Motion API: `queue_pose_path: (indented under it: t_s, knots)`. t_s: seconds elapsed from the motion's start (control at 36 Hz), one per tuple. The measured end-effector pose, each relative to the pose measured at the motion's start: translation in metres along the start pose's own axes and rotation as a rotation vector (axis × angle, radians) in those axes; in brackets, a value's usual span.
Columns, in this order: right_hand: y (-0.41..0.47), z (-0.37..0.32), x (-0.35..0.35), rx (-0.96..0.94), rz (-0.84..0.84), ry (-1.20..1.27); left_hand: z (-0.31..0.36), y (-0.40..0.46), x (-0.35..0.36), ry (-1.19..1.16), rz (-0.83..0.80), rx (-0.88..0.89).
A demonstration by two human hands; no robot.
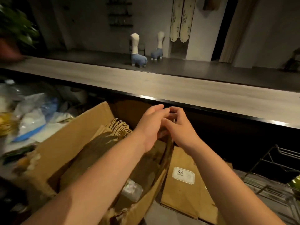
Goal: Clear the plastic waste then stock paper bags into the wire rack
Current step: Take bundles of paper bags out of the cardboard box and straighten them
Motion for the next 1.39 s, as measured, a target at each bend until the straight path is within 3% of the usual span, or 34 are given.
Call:
queue_pose_path:
  t_s: [0.19,0.31,0.47,0.56,0.78,1.14,1.39]
  knots:
    - [0.044,-0.002,0.082,0.145,-0.253,-0.36,-0.024,0.022,-0.104,0.142,-0.02,-0.313]
    - [0.067,0.0,0.134,0.183,-0.361,-0.606,-0.046,0.037,-0.169,0.356,0.076,-0.477]
    - [0.076,0.021,0.191,0.035,-0.473,-0.938,-0.076,0.049,-0.242,0.602,0.109,-0.613]
    - [0.077,0.05,0.204,-0.033,-0.516,-1.04,-0.089,0.047,-0.26,0.721,0.044,-0.688]
    - [0.072,0.083,0.195,-0.256,-0.599,-1.218,-0.089,0.061,-0.26,0.828,-0.1,-0.657]
    - [0.064,0.087,0.201,-0.368,-0.648,-1.4,-0.099,0.063,-0.264,0.862,-0.213,-0.756]
    - [0.064,0.09,0.198,-0.33,-0.697,-1.445,-0.099,0.063,-0.263,0.956,-0.125,-0.531]
Point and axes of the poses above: each hand's wrist, its own y-axis towards the middle knuckle, its own x-axis out of the palm, z = x × y, the point moved 1 cm from there along y, towards the middle knuckle, and after that the axes turned 4 degrees about y, right-handed, at the moved point
